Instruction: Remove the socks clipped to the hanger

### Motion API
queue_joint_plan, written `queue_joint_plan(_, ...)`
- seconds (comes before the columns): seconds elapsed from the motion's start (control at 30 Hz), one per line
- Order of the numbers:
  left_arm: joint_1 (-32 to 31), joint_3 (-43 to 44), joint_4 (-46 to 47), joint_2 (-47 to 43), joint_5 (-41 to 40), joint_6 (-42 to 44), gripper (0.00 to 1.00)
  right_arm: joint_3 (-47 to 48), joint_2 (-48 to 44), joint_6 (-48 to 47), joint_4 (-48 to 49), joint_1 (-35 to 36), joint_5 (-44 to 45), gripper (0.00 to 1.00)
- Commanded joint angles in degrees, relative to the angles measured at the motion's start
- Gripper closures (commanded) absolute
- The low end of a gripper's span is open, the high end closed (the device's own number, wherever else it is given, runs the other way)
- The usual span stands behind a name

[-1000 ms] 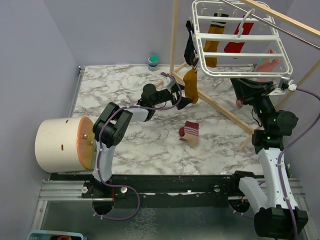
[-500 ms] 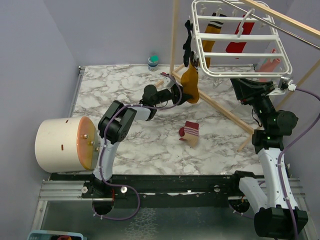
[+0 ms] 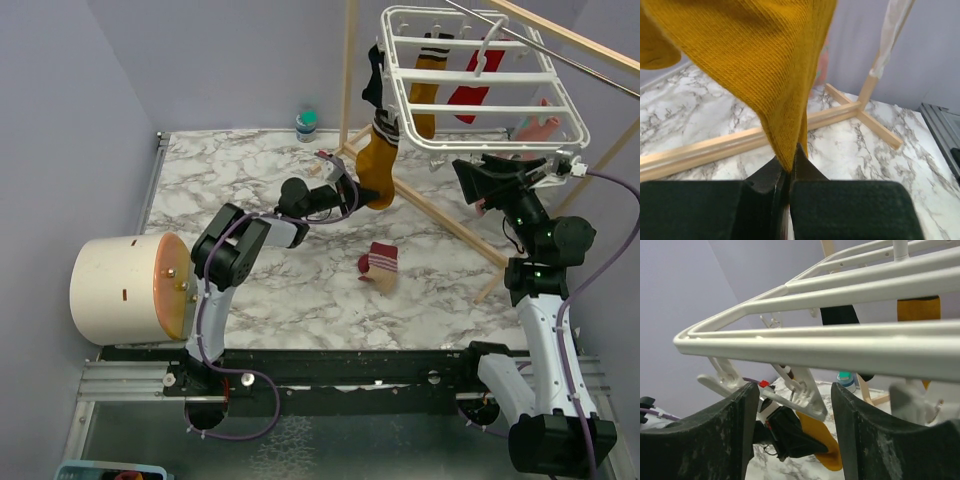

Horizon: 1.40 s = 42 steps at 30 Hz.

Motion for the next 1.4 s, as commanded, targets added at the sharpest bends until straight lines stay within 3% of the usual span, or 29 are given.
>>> queue_joint_plan(0.0, -0.2, -6.3, 2.8, -7.2, -0.1, 1.0, 1.00, 0.2, -1.2, -1.3, -4.8, 0.2, -2.0, 0.32)
queue_joint_plan(0.33, -3.5, -19.2, 0.3, -16.2, -5.4, 7.4, 1.00, -12.8, -12.6, -2.5, -13.1, 0.4, -2.5, 0.26)
queue_joint_plan(0.57, -8.9, -21.3, -3.3, -17.7, -9.0, 11.5, 1.00, -18.5, -16.4, -1.4, -10.6, 0.6, -1.4, 0.26)
queue_joint_plan(0.77, -12.1, -20.6, -3.3, -15.7, -10.2, 11.2, 1.00, -21.1, -10.7, 0.6, 1.3, 3.3, 0.8, 0.26)
queue_joint_plan(1.0, -12.5, -20.0, -4.3, -16.2, -10.3, 11.4, 1.00, -19.0, 2.3, -8.4, 12.0, 18.0, 10.9, 0.26)
queue_joint_plan(1.37, -12.5, -20.8, -7.5, -18.3, -10.1, 13.0, 1.00, -14.1, 14.6, -10.1, 30.7, 22.5, 20.7, 0.26)
